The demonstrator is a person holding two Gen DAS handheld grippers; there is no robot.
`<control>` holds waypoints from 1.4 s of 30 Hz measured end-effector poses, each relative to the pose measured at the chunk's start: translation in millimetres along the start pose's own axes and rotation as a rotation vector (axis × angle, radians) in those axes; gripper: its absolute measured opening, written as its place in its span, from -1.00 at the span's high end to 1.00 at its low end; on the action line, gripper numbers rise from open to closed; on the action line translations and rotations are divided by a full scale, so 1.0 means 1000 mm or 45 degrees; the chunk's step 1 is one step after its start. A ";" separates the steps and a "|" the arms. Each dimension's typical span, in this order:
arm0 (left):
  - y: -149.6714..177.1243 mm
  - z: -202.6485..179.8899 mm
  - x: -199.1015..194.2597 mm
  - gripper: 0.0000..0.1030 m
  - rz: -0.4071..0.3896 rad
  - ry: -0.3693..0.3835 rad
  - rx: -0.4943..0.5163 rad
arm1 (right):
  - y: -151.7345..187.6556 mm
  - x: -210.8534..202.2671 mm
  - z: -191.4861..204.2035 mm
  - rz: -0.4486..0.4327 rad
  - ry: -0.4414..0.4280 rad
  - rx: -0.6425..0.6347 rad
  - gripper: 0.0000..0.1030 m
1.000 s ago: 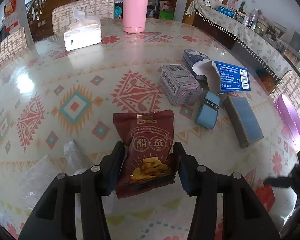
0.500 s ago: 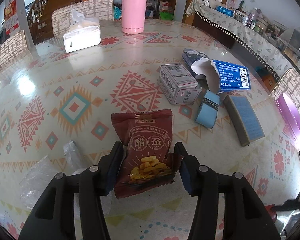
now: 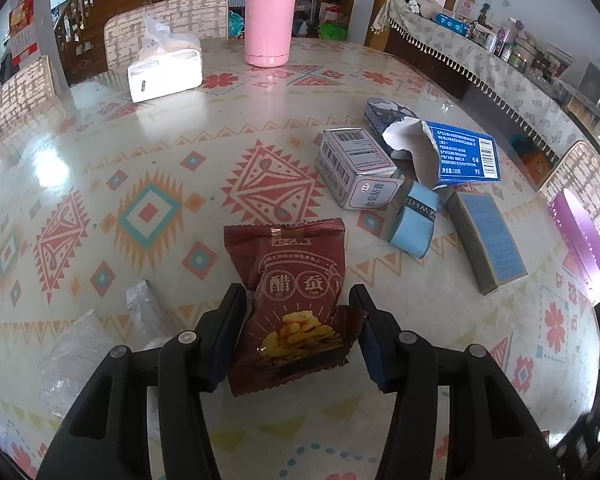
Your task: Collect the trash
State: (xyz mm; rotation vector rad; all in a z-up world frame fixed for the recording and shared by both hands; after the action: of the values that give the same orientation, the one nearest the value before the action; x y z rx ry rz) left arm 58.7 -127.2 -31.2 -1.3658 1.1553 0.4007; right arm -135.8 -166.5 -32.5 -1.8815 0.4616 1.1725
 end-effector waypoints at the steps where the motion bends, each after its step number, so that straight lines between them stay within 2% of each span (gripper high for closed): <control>1: 0.000 0.001 0.000 -0.01 -0.001 0.004 -0.008 | 0.001 -0.002 0.000 -0.002 0.012 0.015 -0.37; 2: 0.000 0.002 -0.001 0.01 -0.001 0.010 -0.022 | 0.002 -0.005 -0.001 -0.005 0.030 0.029 0.06; 3: 0.000 0.004 -0.002 0.05 -0.002 0.024 -0.044 | 0.004 -0.007 -0.001 -0.005 0.053 0.041 0.14; 4: -0.001 0.006 -0.003 0.15 -0.004 0.040 -0.066 | 0.005 -0.009 -0.001 -0.011 0.062 0.051 0.15; 8: -0.003 0.014 -0.009 0.15 -0.036 0.065 -0.132 | 0.005 -0.016 -0.009 -0.059 0.059 0.145 0.16; 14: -0.006 0.016 -0.014 0.16 -0.068 0.060 -0.146 | 0.010 -0.029 -0.053 -0.142 0.079 0.485 0.15; 21: -0.004 0.007 -0.019 0.16 -0.098 0.044 -0.108 | 0.053 -0.045 -0.111 -0.143 0.155 0.822 0.15; 28: -0.004 -0.011 -0.033 0.15 -0.169 0.010 -0.033 | 0.101 -0.070 -0.149 -0.197 0.232 1.018 0.15; 32: 0.004 -0.031 -0.034 0.16 -0.139 0.000 -0.010 | 0.123 -0.081 -0.167 -0.217 0.271 1.084 0.15; 36: 0.011 -0.063 -0.037 0.16 -0.097 0.069 0.016 | 0.144 -0.090 -0.185 -0.263 0.279 1.152 0.15; 42: 0.005 -0.135 -0.048 0.16 -0.110 0.119 0.169 | 0.176 -0.099 -0.214 -0.302 0.324 1.242 0.15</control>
State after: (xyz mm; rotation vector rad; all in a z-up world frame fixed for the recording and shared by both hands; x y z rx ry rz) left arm -20.7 -228.0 32.2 -1.3243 1.1735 0.1965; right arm -186.1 -453.2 13.3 -1.1658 0.7548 0.3966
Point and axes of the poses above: each gripper's, at about its wrist camera, not at the fingertips, and x roughly the way its jaws point, z to its left, y to its underside, the point moved 6 cm from there along x, roughly the way its jaws point, and after that the axes turned 6 degrees about y, right-handed, at the moved point
